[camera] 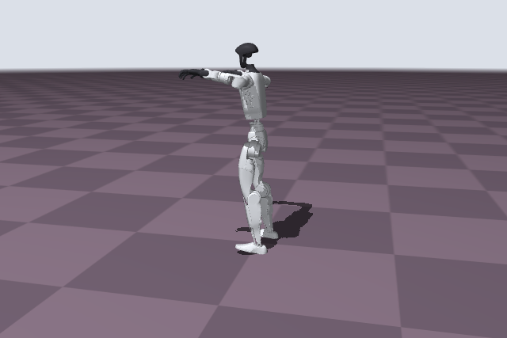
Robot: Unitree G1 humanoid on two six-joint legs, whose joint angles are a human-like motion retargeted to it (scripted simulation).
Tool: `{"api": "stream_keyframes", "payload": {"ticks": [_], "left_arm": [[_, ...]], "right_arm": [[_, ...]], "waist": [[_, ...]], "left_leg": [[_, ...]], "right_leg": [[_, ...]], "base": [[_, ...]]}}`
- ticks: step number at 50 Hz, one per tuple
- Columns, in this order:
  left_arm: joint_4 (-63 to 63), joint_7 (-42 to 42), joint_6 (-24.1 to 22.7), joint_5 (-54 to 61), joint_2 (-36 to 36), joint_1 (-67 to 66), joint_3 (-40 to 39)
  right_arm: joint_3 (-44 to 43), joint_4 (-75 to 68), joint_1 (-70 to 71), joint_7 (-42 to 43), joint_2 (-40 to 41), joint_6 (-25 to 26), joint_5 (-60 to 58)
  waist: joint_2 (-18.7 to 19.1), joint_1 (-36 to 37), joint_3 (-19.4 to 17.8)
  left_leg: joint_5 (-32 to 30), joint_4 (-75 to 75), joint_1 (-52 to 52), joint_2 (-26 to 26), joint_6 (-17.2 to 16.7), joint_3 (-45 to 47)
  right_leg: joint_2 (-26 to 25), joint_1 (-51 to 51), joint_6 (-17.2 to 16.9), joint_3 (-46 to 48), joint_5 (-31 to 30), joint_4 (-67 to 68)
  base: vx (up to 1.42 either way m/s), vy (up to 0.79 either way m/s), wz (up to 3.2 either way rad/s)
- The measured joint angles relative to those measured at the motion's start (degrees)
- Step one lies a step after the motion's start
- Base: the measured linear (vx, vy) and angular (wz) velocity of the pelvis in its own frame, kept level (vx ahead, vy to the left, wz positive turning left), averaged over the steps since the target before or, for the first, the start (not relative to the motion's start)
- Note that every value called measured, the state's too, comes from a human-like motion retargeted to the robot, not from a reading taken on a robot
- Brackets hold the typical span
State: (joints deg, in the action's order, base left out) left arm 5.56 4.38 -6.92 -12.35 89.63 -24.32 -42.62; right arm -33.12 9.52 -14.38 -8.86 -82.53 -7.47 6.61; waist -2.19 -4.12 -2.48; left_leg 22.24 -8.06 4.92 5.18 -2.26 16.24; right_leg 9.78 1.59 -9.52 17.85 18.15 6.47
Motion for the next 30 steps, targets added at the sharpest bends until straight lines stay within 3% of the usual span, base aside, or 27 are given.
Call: {"api": "stream_keyframes", "payload": {"ticks": [8,30], "left_arm": [[1.70,1.21,-0.20,1.03,-0.97,-6.19,-5.77],[3.41,2.30,0.50,-0.25,-0.20,-5.85,-6.28]], "right_arm": [[-5.47,1.05,-5.24,-0.30,1.32,0.17,0.75],[-1.00,0.75,-1.26,-0.91,2.41,0.84,-0.06]], "waist": [[-0.49,1.46,-0.12],[-3.10,2.39,-0.30]], "left_leg": [[1.17,-1.09,-0.32,0.26,-0.40,0.89],[4.01,-2.44,-0.67,-0.76,-0.31,1.39]], "right_leg": [[-0.06,-0.39,0.60,-0.93,0.35,-0.25],[1.44,-0.39,-0.19,-1.57,1.60,1.09]], "base": [[0.01,0.00,0.00],[0.03,0.02,0.02]]}}
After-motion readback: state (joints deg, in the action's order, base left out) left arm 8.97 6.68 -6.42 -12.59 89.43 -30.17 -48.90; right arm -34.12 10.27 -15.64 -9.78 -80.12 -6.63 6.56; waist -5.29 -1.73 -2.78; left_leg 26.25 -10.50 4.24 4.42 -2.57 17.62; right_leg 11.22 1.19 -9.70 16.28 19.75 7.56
